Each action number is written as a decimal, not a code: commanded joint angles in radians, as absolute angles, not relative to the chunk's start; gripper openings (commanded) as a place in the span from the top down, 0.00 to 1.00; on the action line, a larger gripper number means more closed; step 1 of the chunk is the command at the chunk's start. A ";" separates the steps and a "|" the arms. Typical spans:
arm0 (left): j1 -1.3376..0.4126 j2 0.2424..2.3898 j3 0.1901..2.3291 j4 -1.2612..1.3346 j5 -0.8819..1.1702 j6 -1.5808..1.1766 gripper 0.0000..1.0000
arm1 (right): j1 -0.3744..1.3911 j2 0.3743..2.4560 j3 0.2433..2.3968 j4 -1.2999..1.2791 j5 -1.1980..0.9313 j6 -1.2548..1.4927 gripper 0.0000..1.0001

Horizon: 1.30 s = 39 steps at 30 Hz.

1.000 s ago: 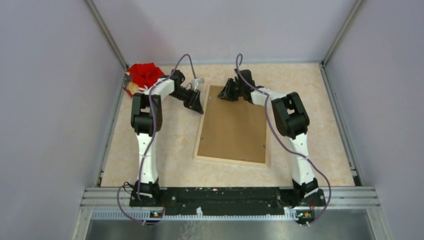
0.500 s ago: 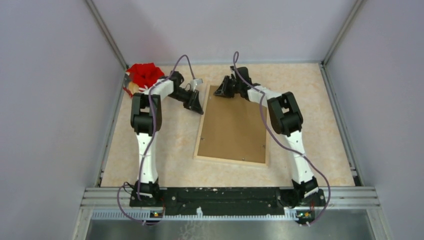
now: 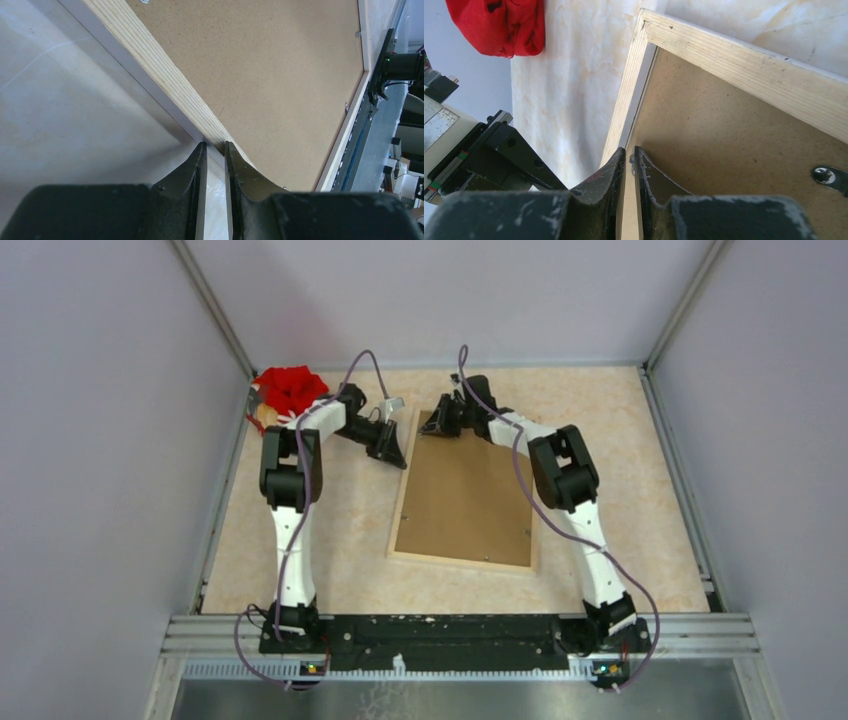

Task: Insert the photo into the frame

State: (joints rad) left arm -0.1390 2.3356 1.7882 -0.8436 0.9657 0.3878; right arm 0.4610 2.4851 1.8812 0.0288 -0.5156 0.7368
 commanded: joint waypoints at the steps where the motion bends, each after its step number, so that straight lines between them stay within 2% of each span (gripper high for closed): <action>1: -0.156 2.317 1.749 -0.855 0.922 0.399 0.77 | 0.477 2.523 1.896 -0.021 -0.524 0.722 0.87; 12: -0.156 2.312 1.747 -0.851 0.917 0.398 0.78 | 0.478 2.508 1.851 0.058 -0.568 0.758 0.90; 20: -0.156 2.303 1.741 -0.853 0.911 0.406 0.78 | 0.478 2.528 1.879 0.056 -0.594 0.753 0.96; 39: -0.156 2.293 1.733 -0.856 0.895 0.416 0.78 | 0.474 2.601 2.003 0.019 -0.699 0.719 0.96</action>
State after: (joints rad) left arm -0.1390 2.3146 1.7607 -0.8383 0.9527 0.3874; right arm 0.4545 2.5580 1.9507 0.0704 -0.6559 0.7563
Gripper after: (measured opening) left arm 0.224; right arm 0.039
